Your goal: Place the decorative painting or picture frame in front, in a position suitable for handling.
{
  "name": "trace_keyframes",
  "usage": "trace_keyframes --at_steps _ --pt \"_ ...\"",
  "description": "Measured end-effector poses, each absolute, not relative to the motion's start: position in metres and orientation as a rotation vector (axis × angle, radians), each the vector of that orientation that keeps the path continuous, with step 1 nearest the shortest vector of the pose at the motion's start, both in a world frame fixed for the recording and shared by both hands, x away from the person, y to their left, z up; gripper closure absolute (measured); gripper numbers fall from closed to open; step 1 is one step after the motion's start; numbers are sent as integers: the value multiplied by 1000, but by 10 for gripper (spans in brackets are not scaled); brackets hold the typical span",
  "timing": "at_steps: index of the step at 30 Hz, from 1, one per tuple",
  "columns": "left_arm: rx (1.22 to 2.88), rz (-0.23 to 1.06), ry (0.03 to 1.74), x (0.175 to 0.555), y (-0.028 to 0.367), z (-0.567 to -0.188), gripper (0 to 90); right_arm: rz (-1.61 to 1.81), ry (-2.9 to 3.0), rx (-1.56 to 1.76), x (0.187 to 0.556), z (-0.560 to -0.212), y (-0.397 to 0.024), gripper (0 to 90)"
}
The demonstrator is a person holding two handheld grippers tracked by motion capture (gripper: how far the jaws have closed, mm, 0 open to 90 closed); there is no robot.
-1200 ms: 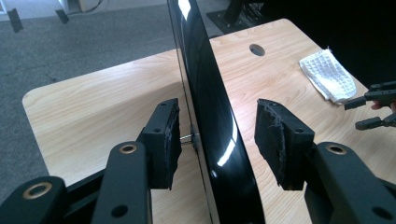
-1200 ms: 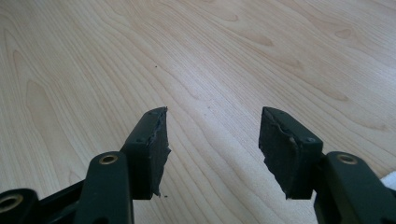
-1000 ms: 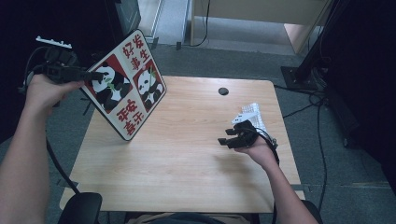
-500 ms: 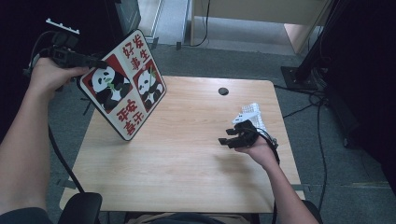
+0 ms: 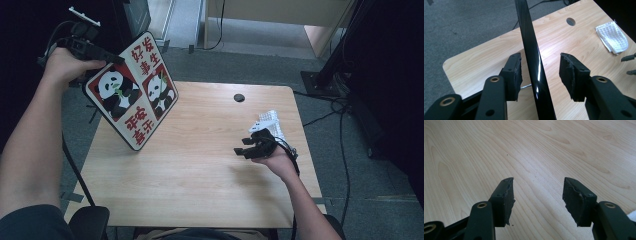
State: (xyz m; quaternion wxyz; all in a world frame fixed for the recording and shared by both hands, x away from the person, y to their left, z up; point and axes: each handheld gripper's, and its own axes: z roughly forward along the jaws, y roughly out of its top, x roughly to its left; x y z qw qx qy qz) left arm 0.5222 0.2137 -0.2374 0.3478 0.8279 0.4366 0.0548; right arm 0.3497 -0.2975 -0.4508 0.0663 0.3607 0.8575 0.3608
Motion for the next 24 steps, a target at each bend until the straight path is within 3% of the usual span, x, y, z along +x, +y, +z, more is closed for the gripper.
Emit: trace_keyframes --at_steps 8,11,17,24 --pt "2186 117 1166 535 205 -248 609 1092 2583 1095 350 -450 -299 422" --pt "2204 79 1172 538 204 -250 700 1083 2590 1084 350 -451 -298 421" --pt "2243 62 1223 539 201 -249 772 1074 2599 1082 350 -451 -297 420" --pt "2263 19 1305 537 193 -242 807 1075 2594 1085 351 -451 -297 420"
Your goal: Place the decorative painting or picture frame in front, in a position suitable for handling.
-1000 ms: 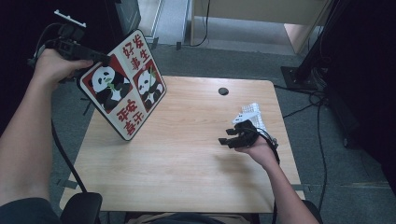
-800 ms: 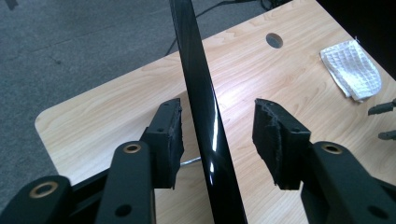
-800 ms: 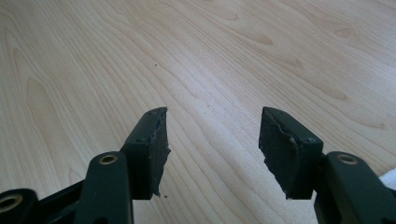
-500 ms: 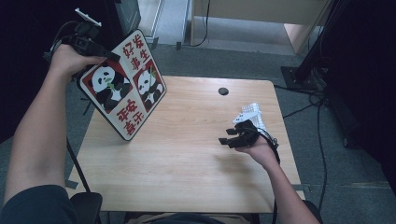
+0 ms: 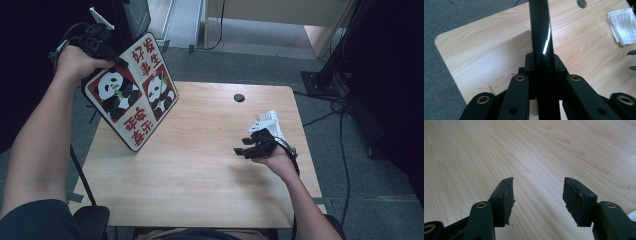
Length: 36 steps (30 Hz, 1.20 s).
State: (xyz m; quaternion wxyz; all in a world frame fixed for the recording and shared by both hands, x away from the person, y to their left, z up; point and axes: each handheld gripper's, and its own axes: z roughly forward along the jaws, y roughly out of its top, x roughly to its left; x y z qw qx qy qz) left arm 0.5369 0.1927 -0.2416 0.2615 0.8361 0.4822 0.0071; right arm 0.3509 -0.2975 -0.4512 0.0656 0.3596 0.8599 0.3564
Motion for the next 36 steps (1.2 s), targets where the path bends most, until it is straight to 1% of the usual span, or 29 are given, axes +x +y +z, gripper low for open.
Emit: trace_keyframes --at_steps 2,6,8,12,19,23,27,33,36 --pt "2266 19 1311 534 190 -238 810 1078 2589 1089 351 -451 -298 420" --pt "2304 103 1292 520 180 -228 809 1092 2576 1096 351 -449 -300 419" --pt "2304 115 1276 514 177 -223 808 1096 2574 1098 352 -449 -300 420" --pt "2295 83 1230 499 169 -210 808 1100 2571 1101 352 -449 -300 420" --pt "2320 51 1126 477 131 -201 807 1100 2562 1107 351 -449 -302 420" --pt "2355 -15 1057 470 111 -204 806 1108 2558 1109 352 -449 -303 420" --pt "2389 -48 1010 461 90 -210 805 1096 2559 1116 351 -449 -304 420" --pt "2394 -66 1026 457 68 -221 803 1074 2576 1105 351 -451 -302 419" --pt "2392 -70 1005 453 56 -224 789 1073 2578 1105 350 -451 -300 419"
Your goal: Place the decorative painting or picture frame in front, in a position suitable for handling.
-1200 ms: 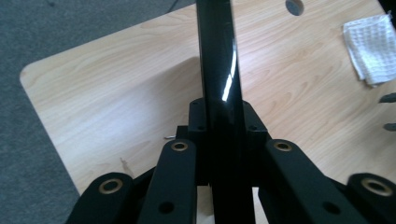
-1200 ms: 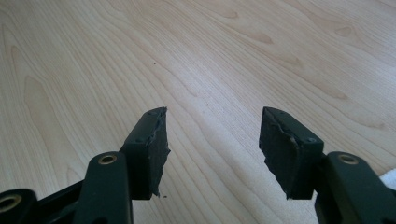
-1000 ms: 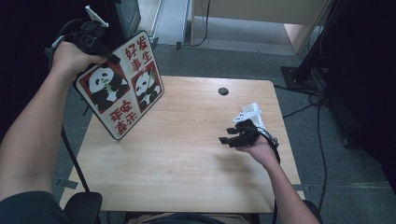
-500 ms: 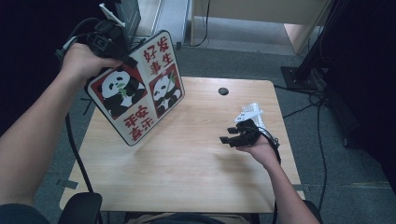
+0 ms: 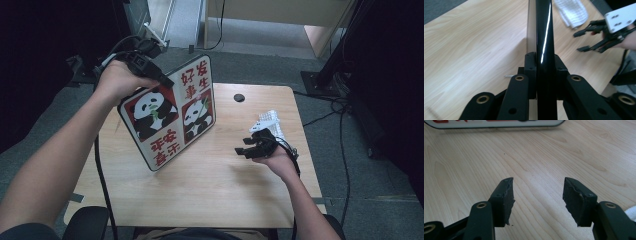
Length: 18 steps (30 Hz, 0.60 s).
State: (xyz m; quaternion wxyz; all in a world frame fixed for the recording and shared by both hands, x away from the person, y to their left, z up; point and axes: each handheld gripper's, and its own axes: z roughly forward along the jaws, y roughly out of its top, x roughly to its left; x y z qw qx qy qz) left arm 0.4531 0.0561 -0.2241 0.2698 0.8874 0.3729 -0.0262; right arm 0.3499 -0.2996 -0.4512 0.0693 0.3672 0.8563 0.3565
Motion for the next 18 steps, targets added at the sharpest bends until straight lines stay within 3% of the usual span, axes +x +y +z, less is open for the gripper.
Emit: trace_keyframes --at_steps 18 --pt "2393 -117 962 438 25 -228 792 1083 2561 1120 350 -450 -303 419"
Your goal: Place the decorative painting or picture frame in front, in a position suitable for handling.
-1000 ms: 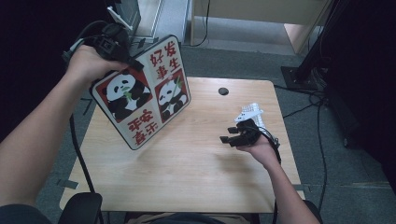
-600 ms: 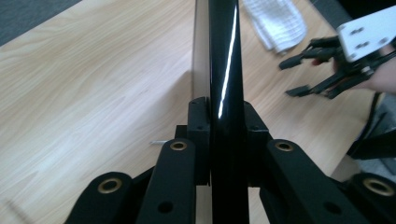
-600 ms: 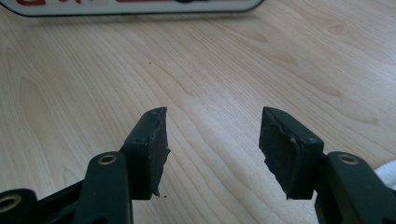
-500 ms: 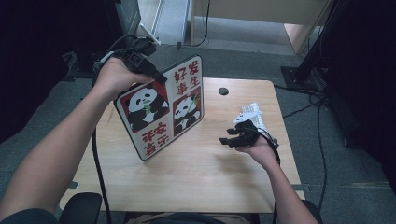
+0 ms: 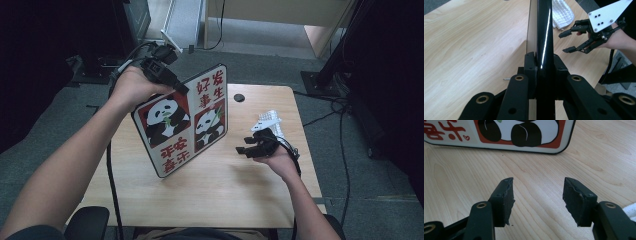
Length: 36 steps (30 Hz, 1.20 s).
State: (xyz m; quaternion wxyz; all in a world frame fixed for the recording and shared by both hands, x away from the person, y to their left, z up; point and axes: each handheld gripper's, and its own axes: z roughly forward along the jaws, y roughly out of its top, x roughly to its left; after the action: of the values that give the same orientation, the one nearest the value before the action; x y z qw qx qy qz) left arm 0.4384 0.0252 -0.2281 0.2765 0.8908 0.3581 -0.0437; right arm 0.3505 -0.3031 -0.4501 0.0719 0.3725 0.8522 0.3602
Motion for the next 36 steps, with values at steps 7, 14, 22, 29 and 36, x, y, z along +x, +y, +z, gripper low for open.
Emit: trace_keyframes --at_steps 7,14,22,29,36 --pt "2375 -136 955 435 27 -235 790 1081 2561 1120 350 -450 -303 419" --pt "2380 -131 949 436 27 -236 785 1099 2554 1118 351 -450 -305 419" --pt "2381 -93 951 438 31 -238 763 1128 2545 1120 351 -448 -306 423" --pt "2385 -133 951 439 32 -243 633 1138 2532 1131 351 -447 -308 423" --pt "2355 -147 934 439 37 -241 559 1163 2517 1140 352 -446 -311 423"
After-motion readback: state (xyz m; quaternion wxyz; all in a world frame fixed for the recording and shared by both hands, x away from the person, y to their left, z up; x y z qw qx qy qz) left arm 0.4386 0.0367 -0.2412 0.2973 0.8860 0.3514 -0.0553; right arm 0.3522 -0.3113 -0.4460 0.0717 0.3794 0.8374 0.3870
